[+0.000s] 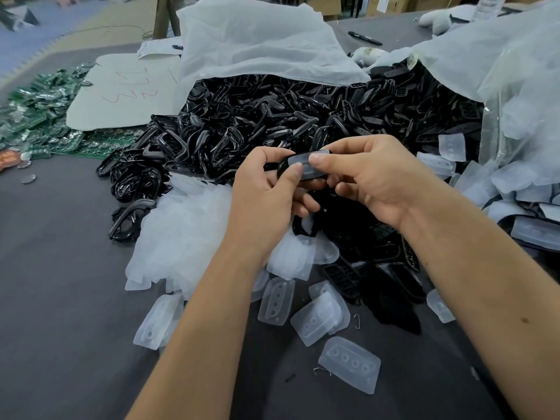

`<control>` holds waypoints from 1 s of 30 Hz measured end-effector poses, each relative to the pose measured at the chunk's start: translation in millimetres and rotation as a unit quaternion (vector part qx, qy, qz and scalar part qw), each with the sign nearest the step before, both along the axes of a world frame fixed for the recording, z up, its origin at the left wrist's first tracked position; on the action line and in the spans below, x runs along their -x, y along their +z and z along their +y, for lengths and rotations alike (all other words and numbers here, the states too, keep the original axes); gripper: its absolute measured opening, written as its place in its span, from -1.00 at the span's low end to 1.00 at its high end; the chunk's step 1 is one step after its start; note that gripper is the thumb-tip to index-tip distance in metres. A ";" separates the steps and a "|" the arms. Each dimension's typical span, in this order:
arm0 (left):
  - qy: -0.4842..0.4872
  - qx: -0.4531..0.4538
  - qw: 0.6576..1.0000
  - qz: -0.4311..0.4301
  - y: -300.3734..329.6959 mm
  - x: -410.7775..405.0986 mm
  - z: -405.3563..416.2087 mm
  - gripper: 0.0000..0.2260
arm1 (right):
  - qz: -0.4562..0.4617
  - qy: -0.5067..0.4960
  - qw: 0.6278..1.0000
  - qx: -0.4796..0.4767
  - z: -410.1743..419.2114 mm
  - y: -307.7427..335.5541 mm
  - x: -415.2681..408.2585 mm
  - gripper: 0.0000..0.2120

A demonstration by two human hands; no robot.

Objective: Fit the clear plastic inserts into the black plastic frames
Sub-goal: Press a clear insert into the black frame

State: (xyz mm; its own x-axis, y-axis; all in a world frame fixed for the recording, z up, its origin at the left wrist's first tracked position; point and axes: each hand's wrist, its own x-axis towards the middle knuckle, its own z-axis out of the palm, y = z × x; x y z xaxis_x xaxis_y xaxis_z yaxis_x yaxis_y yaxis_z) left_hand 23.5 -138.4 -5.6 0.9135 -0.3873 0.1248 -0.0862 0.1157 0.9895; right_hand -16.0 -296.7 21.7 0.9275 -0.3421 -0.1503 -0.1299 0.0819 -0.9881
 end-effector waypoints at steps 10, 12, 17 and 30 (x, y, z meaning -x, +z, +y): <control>0.050 -0.009 0.999 -0.019 -4.2 -1.5 -2.7 -0.92 | -0.101 -0.119 0.980 0.123 16.9 -8.4 -2.5 -0.86; 0.048 -0.014 0.998 -0.025 -4.1 -1.2 -2.5 -0.92 | -0.115 -0.134 0.973 0.148 19.3 -9.6 -2.9 -0.85; 0.049 -0.006 0.998 -0.029 -3.5 0.1 -2.8 -0.90 | -0.115 -0.152 0.965 0.178 24.0 -14.0 -3.8 -0.91; 0.056 0.005 0.998 -0.015 -1.0 1.0 -1.9 -0.87 | -0.125 -0.168 0.947 0.242 27.7 -15.3 -3.2 -0.90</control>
